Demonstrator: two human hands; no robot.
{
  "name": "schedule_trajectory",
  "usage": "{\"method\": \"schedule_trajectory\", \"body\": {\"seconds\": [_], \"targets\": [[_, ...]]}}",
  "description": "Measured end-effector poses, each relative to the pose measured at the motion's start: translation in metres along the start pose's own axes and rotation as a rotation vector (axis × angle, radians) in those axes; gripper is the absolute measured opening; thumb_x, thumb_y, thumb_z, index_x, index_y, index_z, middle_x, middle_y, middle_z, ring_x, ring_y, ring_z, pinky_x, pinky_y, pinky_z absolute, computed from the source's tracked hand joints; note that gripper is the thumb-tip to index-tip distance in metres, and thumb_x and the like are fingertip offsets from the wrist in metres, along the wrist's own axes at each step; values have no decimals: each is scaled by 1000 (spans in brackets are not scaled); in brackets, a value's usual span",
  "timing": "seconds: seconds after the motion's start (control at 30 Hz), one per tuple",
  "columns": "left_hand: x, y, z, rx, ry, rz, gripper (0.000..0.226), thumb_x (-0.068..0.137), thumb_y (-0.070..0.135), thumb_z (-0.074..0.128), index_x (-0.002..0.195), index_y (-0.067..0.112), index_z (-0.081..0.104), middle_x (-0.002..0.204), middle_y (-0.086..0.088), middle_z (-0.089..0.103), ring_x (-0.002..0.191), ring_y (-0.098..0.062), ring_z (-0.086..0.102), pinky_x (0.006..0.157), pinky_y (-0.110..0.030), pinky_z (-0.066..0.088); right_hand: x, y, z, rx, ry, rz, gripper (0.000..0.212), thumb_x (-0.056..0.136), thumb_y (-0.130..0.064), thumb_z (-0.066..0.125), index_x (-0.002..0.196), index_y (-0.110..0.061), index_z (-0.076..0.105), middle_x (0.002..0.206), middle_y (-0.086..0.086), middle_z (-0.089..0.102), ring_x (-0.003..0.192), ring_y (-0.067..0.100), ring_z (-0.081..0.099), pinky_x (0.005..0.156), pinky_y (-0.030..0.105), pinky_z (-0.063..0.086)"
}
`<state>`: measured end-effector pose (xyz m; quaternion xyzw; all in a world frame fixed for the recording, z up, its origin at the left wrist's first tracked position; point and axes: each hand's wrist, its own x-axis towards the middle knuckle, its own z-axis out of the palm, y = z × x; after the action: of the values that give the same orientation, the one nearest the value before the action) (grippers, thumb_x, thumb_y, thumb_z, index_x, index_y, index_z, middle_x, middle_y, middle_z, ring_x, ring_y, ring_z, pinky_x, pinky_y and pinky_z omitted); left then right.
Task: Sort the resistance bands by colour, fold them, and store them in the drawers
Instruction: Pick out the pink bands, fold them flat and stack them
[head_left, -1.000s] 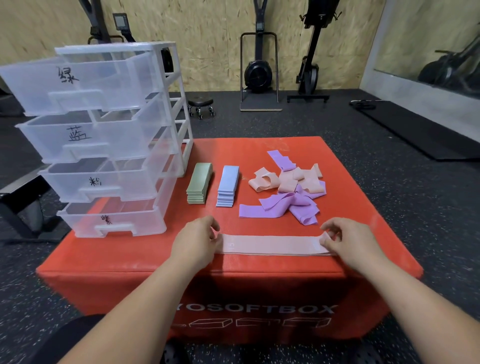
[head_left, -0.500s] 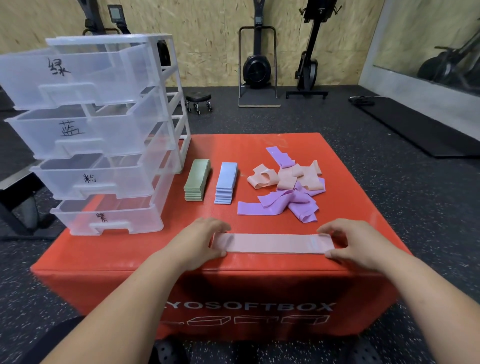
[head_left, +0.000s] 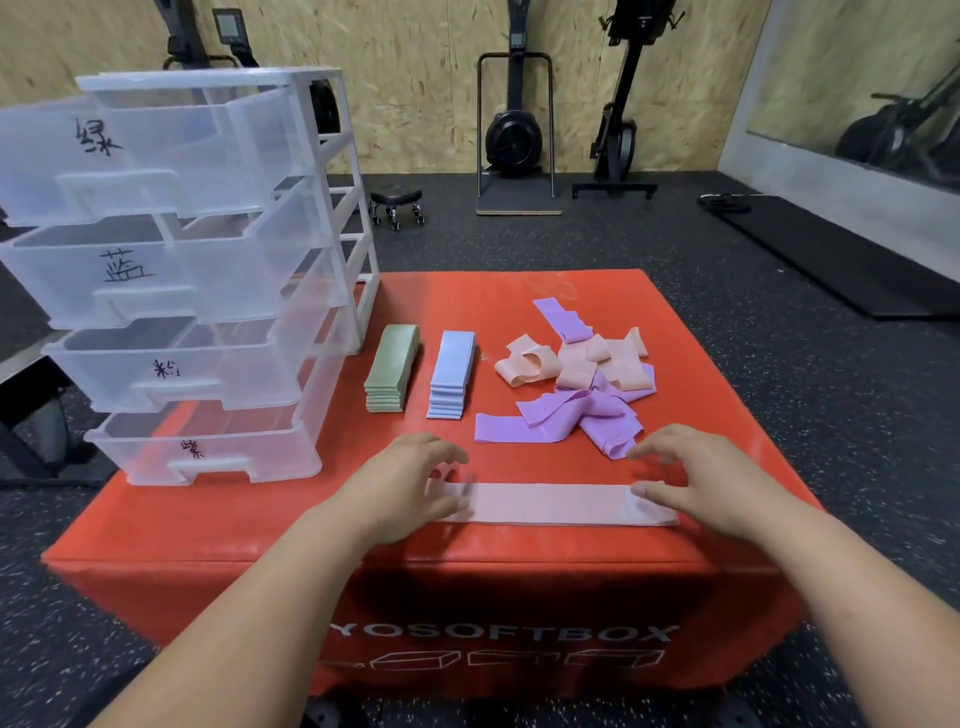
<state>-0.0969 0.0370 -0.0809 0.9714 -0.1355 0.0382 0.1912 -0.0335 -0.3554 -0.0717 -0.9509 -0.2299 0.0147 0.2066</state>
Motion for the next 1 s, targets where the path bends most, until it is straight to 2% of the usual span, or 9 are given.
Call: {"method": "schedule_trajectory", "body": {"seconds": [0.2, 0.33, 0.53, 0.6, 0.73, 0.83, 0.9, 0.97, 1.0], "targets": [[32, 5, 8, 10, 17, 33, 51, 91, 50, 75, 138, 34, 63, 131, 10, 62, 126, -15, 55, 106, -36, 48, 50, -18, 11, -46, 101, -26, 43, 88, -51, 74, 129, -40, 65, 136, -13, 60, 130, 19, 52, 110, 39, 42], [54, 4, 16, 2, 39, 32, 47, 92, 41, 73, 137, 32, 64, 129, 8, 62, 122, -17, 55, 101, -33, 47, 86, -37, 17, -92, 73, -16, 54, 92, -52, 70, 143, -39, 58, 156, -6, 45, 146, 22, 33, 119, 39, 31], [73, -4, 24, -23, 71, 51, 40, 92, 32, 71, 131, 28, 66, 121, 7, 64, 115, -19, 56, 96, -35, 47, 135, -57, 31, -189, -13, 62, 57, 97, -61, 55, 152, -50, 41, 171, -7, 20, 158, 26, 10, 124, 47, 20], [77, -7, 25, -39, 89, 60, 36, 93, 32, 69, 129, 29, 67, 120, 7, 65, 112, -19, 57, 95, -33, 47, 149, -62, 38, -239, -32, 73, 57, 98, -65, 50, 152, -53, 39, 171, -9, 18, 158, 28, 7, 125, 48, 17], [85, -10, 27, -67, 99, 45, 33, 97, 36, 64, 129, 30, 67, 122, 10, 65, 116, -17, 57, 97, -32, 48, 169, -63, 53, -358, -79, 105, 56, 102, -60, 44, 154, -39, 42, 165, -10, 30, 155, 30, 16, 125, 49, 19], [88, -7, 27, -68, 83, 50, 33, 98, 37, 63, 130, 31, 66, 121, 10, 64, 116, -17, 57, 96, -36, 49, 179, -62, 53, -394, 37, 77, 45, 100, -31, 54, 145, -27, 52, 152, -7, 51, 142, 25, 38, 115, 41, 31], [89, -6, 25, -66, 84, 55, 33, 97, 38, 64, 130, 32, 65, 120, 11, 63, 116, -17, 56, 95, -38, 50, 181, -60, 46, -337, 129, 71, 50, 91, -14, 59, 139, -27, 61, 135, -4, 64, 128, 25, 51, 105, 40, 41], [89, -5, 23, -69, 92, 50, 33, 97, 38, 65, 130, 32, 65, 119, 11, 63, 115, -17, 56, 95, -38, 50, 180, -57, 39, -256, 201, 79, 51, 87, -12, 63, 134, -32, 66, 126, -2, 68, 123, 26, 54, 98, 42, 47], [88, -4, 22, -70, 95, 47, 33, 97, 38, 65, 130, 32, 65, 120, 11, 63, 115, -17, 55, 95, -38, 50, 178, -56, 38, -244, 216, 72, 50, 88, -18, 66, 134, -36, 66, 131, -2, 65, 127, 27, 51, 100, 43, 47]]}}
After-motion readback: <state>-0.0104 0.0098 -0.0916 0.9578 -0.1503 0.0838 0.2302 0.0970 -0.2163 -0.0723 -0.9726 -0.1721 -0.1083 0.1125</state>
